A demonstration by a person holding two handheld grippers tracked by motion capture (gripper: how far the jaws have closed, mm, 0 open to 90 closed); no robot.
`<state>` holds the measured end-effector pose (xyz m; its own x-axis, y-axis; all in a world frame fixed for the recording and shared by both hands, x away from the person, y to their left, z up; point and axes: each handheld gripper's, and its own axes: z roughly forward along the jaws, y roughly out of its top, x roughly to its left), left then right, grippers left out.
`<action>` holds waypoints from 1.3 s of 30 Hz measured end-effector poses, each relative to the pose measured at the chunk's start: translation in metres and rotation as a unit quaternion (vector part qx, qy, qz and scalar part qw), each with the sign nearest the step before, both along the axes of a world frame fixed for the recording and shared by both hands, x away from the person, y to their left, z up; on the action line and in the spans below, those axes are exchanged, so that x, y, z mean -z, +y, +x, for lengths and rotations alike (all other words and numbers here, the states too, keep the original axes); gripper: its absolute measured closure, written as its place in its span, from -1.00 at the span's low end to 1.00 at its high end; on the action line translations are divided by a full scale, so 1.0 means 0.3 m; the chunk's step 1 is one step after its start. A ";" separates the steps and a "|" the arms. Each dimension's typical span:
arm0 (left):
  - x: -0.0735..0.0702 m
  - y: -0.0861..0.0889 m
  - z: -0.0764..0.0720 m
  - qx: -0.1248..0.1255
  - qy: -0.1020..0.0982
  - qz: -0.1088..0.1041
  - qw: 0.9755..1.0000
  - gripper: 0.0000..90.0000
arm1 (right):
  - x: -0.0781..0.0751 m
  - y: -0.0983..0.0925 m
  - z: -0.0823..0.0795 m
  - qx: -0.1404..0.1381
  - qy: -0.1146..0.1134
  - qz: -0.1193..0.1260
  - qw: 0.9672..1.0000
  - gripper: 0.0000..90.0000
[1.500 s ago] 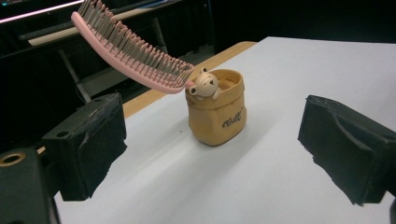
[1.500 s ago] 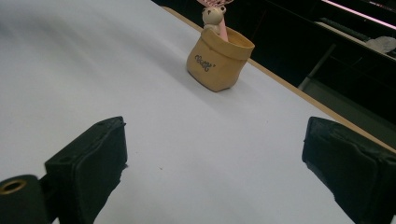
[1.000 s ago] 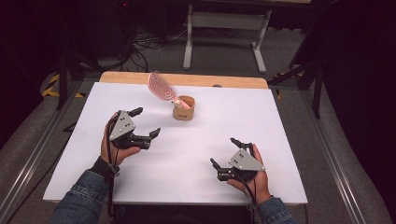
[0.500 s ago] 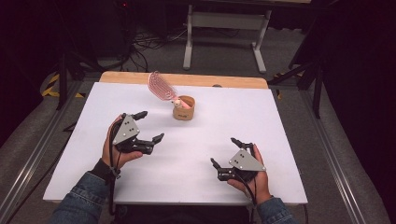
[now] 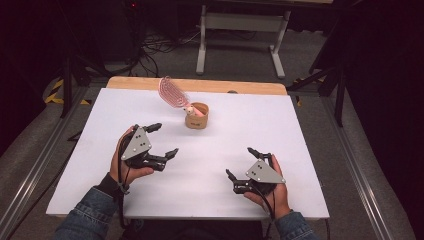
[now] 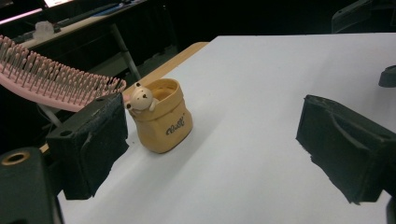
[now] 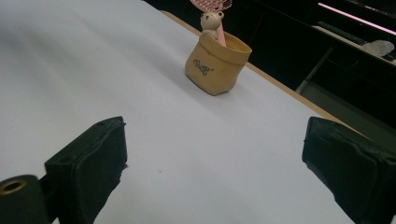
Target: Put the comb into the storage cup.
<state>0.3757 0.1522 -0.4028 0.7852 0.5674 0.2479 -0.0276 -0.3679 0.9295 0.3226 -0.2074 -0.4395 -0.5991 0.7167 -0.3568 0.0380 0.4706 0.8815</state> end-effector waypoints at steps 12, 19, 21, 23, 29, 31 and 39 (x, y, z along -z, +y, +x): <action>0.009 -0.016 -0.025 0.021 0.000 0.019 1.000 -0.78 | 0.000 0.000 -0.001 0.000 0.000 -0.001 1.000 -0.84; 0.010 -0.027 -0.040 0.035 -0.003 0.029 0.999 -0.78 | 0.001 -0.001 -0.002 0.000 0.000 -0.001 1.000 -0.85; 0.010 -0.029 -0.045 0.036 -0.005 0.031 0.999 -0.78 | 0.001 0.000 -0.003 -0.001 0.000 -0.001 1.000 -0.84; 0.011 -0.030 -0.054 0.039 -0.006 0.033 0.999 -0.78 | 0.002 0.000 -0.003 -0.001 0.000 -0.002 1.000 -0.85; 0.013 -0.026 -0.064 0.041 -0.011 0.037 0.998 -0.77 | 0.001 0.001 -0.004 -0.001 0.001 -0.001 1.000 -0.84; 0.013 -0.022 -0.068 0.043 -0.009 0.039 0.998 -0.77 | 0.001 0.000 -0.003 -0.001 0.001 0.000 1.000 -0.85; 0.020 -0.010 -0.083 0.042 -0.007 0.043 0.998 -0.77 | 0.000 -0.001 -0.003 -0.001 0.001 0.001 1.000 -0.84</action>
